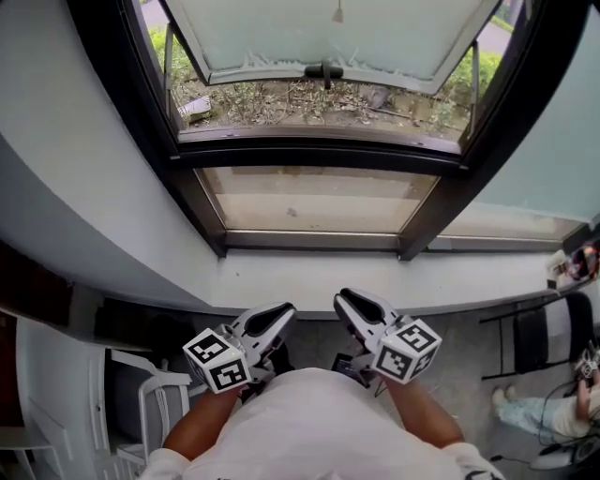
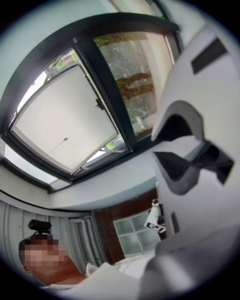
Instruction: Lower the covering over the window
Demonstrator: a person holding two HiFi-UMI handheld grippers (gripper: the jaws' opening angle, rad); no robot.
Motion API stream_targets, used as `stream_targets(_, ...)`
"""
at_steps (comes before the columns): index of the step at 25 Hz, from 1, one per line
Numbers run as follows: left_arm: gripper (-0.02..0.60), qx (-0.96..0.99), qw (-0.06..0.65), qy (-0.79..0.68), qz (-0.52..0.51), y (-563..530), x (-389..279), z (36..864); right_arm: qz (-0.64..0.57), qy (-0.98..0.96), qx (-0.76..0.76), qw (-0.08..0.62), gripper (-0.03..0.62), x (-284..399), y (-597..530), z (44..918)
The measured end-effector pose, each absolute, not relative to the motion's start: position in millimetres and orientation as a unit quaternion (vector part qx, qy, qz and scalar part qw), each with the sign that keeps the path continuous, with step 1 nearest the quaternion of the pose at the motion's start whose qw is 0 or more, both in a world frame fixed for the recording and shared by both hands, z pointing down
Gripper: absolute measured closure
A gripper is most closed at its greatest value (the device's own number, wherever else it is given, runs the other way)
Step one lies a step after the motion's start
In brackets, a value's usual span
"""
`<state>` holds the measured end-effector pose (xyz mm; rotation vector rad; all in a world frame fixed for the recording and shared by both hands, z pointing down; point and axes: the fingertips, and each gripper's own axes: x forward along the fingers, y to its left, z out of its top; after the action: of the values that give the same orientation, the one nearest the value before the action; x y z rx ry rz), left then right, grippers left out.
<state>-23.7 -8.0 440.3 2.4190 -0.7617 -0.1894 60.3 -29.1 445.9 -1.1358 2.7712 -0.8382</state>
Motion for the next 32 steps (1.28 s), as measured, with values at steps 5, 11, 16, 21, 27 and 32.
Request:
stream_targets(5,0.551,0.918,0.296,-0.258,-0.060,-45.0,-37.5,436.6,-0.270,0.880,-0.391,0.021,0.530,45.3,-66.7,444.2)
stream_targets(11,0.551,0.923,0.292,-0.243,-0.054,-70.8,-57.8,437.9,-0.272,0.871,-0.409,0.017,0.530,30.2,-93.6,449.1)
stream_targets(16,0.551,0.924,0.294,-0.236,-0.055,-82.6,-74.8,434.4,-0.266,0.869,-0.417,0.019,0.530,13.7,-108.7,447.0)
stream_targets(21,0.551,0.928,0.291,-0.225,-0.053,-85.4,-82.0,432.7,-0.258,0.866,-0.428,0.018,0.530,5.8,-111.4,444.6)
stream_targets(27,0.551,0.932,0.285,-0.214,-0.059,-90.4,-72.3,427.1,-0.248,0.862,-0.441,0.011,0.530,16.0,-112.5,440.8)
stream_targets(32,0.551,0.933,0.278,-0.219,-0.068,-96.7,-60.2,421.0,-0.238,0.865,-0.441,0.005,0.530,28.1,-117.6,437.2)
